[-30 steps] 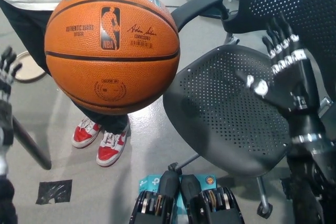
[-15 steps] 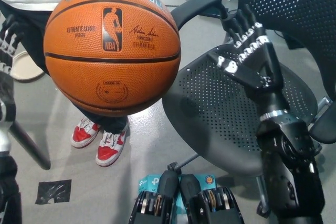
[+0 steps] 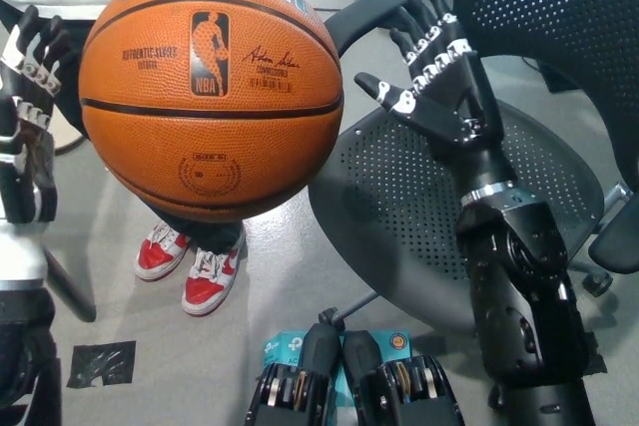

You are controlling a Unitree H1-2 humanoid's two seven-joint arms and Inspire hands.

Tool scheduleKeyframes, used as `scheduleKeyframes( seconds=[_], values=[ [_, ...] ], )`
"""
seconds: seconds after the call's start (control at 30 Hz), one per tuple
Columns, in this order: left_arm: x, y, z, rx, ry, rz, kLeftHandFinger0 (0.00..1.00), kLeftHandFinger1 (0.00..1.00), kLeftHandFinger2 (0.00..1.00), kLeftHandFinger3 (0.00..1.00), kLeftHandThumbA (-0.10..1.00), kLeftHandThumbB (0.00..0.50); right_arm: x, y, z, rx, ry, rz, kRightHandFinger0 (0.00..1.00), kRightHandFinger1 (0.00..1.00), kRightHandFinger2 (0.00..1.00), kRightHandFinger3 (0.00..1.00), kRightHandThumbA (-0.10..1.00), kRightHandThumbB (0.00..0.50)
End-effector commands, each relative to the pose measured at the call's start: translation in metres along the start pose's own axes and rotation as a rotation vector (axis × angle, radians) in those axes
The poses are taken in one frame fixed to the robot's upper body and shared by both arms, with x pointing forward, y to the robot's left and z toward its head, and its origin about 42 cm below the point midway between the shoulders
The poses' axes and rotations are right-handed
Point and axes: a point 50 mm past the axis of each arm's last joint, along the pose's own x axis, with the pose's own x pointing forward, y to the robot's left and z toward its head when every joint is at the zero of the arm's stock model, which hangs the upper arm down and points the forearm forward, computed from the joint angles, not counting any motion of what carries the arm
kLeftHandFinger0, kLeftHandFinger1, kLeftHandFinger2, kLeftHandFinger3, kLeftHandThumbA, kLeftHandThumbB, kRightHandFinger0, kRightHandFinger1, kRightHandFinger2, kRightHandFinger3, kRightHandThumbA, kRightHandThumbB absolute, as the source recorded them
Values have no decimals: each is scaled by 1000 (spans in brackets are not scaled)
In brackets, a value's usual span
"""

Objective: The robot grabs the basketball from a person using both hands and then drops it on the black chair in the front

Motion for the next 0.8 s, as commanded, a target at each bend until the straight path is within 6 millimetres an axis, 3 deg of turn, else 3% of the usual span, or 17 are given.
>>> scheduleKeyframes(
  seconds=[0.0, 0.1, 0.27, 0.47, 0.77],
  values=[
    [7, 0, 10, 45, -48, 4, 1000, 1000, 1000, 1000, 1000, 174, 16, 24, 24, 35, -99, 102, 1000, 1000, 1000, 1000, 1000, 415],
    [5, -2, 8, 39, -42, -1, 1000, 1000, 1000, 1000, 1000, 194, 14, 28, 37, 109, -110, 119, 1000, 1000, 1000, 1000, 1000, 442],
    [4, -3, 7, 37, -42, -2, 1000, 1000, 1000, 1000, 1000, 189, 12, 30, 40, 129, -110, 122, 1000, 1000, 1000, 1000, 1000, 447],
    [0, -6, 7, 24, -44, -11, 1000, 1000, 1000, 1000, 1000, 162, 9, 29, 35, 191, -86, 120, 1000, 1000, 1000, 1000, 1000, 439],
    [-1, -8, 7, 11, -35, -6, 1000, 1000, 1000, 1000, 1000, 171, 9, 27, 25, 173, -65, 121, 1000, 1000, 1000, 1000, 1000, 447]
  ],
)
